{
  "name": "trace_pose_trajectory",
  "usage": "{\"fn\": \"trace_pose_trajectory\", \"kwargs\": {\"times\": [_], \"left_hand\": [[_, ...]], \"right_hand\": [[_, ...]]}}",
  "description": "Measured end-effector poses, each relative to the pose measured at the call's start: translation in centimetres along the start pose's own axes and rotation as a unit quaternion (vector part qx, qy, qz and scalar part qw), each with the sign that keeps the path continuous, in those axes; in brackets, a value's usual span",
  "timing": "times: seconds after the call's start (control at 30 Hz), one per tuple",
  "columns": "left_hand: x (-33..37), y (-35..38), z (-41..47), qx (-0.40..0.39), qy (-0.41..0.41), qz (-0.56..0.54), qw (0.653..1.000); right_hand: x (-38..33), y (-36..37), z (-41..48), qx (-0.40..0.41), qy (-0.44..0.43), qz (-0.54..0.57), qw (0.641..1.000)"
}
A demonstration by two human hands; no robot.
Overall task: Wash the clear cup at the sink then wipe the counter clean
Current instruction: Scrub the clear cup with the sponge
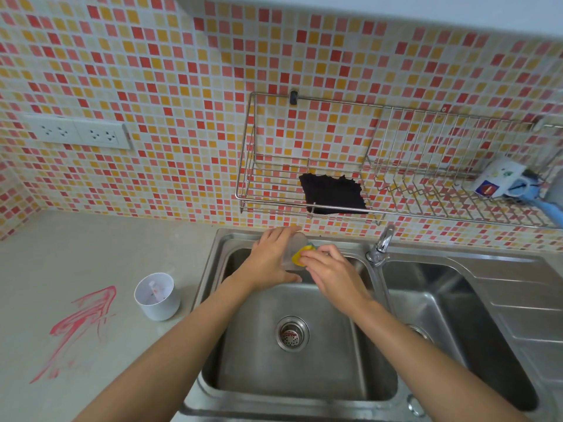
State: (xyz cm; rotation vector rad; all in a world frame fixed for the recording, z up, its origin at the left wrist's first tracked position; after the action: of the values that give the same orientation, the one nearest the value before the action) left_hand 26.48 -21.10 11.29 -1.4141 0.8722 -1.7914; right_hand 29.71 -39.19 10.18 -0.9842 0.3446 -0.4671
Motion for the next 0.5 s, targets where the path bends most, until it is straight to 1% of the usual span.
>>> {"fn": "trace_pose_trajectory", "kwargs": {"times": [0.1, 0.13, 0.17, 0.2, 0.23, 0.27, 0.3, 0.33, 0.37, 0.4, 0.43, 0.47, 0.5], "left_hand": [[-0.5, 0.6, 0.1, 0.075, -0.006, -0.004, 0.997], [-0.8, 0.6, 0.2, 0.091, -0.005, -0.005, 0.996], [-1.1, 0.6, 0.3, 0.093, -0.007, 0.000, 0.996], [-1.4, 0.4, 0.4, 0.084, -0.007, 0.011, 0.996], [-1.6, 0.3, 0.4, 0.071, -0.005, 0.025, 0.997], [-1.8, 0.1, 0.4, 0.056, 0.000, 0.041, 0.998], [-1.9, 0.0, 0.5, 0.041, 0.004, 0.060, 0.997], [-2.0, -0.2, 0.5, 0.025, 0.006, 0.079, 0.997], [-1.9, -0.5, 0.5, 0.012, 0.009, 0.093, 0.996], [-1.9, -0.7, 0.5, 0.001, 0.015, 0.097, 0.995], [-1.8, -0.8, 0.5, -0.009, 0.026, 0.092, 0.995], [-1.7, -0.9, 0.5, -0.017, 0.038, 0.081, 0.996], [-1.5, -1.1, 0.5, -0.023, 0.048, 0.071, 0.996]], "right_hand": [[-0.6, -0.2, 0.5, -0.002, 0.006, 0.020, 1.000], [-0.9, -0.2, 0.7, -0.008, 0.038, 0.052, 0.998], [-1.3, -0.3, 0.9, -0.020, 0.093, 0.107, 0.990], [-1.8, -0.3, 1.2, -0.035, 0.162, 0.173, 0.971], [-2.2, -0.3, 1.5, -0.053, 0.224, 0.240, 0.943], [-2.4, -0.2, 1.7, -0.068, 0.266, 0.300, 0.914], [-2.4, -0.1, 1.9, -0.082, 0.277, 0.323, 0.901], [-2.2, -0.1, 1.9, -0.100, 0.262, 0.313, 0.907], [-2.1, -0.3, 2.0, -0.121, 0.229, 0.277, 0.925], [-1.7, -0.6, 2.1, -0.133, 0.180, 0.216, 0.950], [-1.2, -0.7, 2.1, -0.127, 0.107, 0.127, 0.978], [-0.6, -0.6, 2.1, -0.111, 0.038, 0.038, 0.992], [-0.2, -0.7, 2.0, -0.086, -0.011, -0.025, 0.996]]}}
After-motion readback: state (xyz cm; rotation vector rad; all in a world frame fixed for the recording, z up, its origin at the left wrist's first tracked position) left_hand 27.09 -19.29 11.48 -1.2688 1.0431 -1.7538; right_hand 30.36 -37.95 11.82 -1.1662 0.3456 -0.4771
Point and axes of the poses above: each hand's wrist, its own z-axis towards the middle knuckle, its own y-axis out of the palm, x = y × z, the point moved 1 cm from there along z, towards the middle knuckle, and after that the axes turned 1 degree about -x, right-handed, at the moved point
